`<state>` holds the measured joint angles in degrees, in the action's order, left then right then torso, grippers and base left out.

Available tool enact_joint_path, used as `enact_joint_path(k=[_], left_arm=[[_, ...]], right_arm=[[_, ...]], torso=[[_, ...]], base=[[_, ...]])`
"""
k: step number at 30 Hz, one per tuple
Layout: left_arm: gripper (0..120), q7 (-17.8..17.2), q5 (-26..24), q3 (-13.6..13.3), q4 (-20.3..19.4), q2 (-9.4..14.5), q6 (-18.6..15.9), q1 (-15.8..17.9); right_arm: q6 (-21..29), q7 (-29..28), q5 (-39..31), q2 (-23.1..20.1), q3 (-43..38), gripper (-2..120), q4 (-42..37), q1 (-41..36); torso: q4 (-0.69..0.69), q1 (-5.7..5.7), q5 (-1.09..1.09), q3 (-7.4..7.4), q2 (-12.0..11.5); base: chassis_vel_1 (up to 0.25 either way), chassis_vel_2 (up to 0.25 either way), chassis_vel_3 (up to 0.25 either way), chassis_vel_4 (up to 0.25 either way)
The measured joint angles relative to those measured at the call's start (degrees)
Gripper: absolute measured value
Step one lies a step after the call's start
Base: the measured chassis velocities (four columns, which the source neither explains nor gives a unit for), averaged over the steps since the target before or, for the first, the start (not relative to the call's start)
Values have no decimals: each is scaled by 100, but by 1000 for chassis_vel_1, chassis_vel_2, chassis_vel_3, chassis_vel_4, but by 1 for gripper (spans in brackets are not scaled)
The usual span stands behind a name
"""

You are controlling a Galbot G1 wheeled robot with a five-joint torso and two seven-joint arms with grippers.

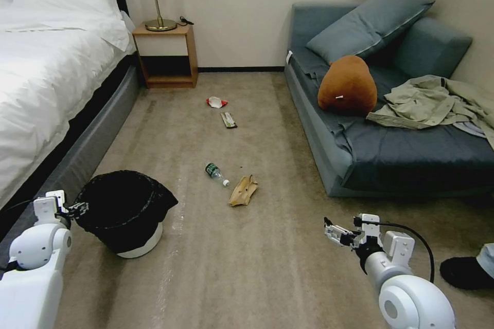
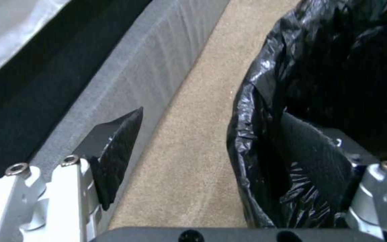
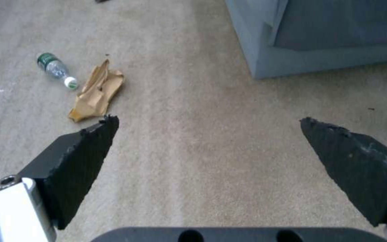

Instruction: Pick up the trash bin, then pick up the garbage on the floor and place it into the trash bin.

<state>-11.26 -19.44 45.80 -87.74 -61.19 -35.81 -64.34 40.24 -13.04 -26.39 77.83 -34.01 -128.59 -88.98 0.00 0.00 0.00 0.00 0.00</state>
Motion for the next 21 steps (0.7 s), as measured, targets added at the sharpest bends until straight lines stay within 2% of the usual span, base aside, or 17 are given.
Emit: enact_joint_path(k=[21], left_arm=[[82, 18, 348, -258, 488, -130, -36, 340]], right_arm=[[-180, 125, 153, 29, 158, 100, 132, 66]], torso=[[0, 0, 0, 0, 0]], base=[[0, 0, 0, 0]])
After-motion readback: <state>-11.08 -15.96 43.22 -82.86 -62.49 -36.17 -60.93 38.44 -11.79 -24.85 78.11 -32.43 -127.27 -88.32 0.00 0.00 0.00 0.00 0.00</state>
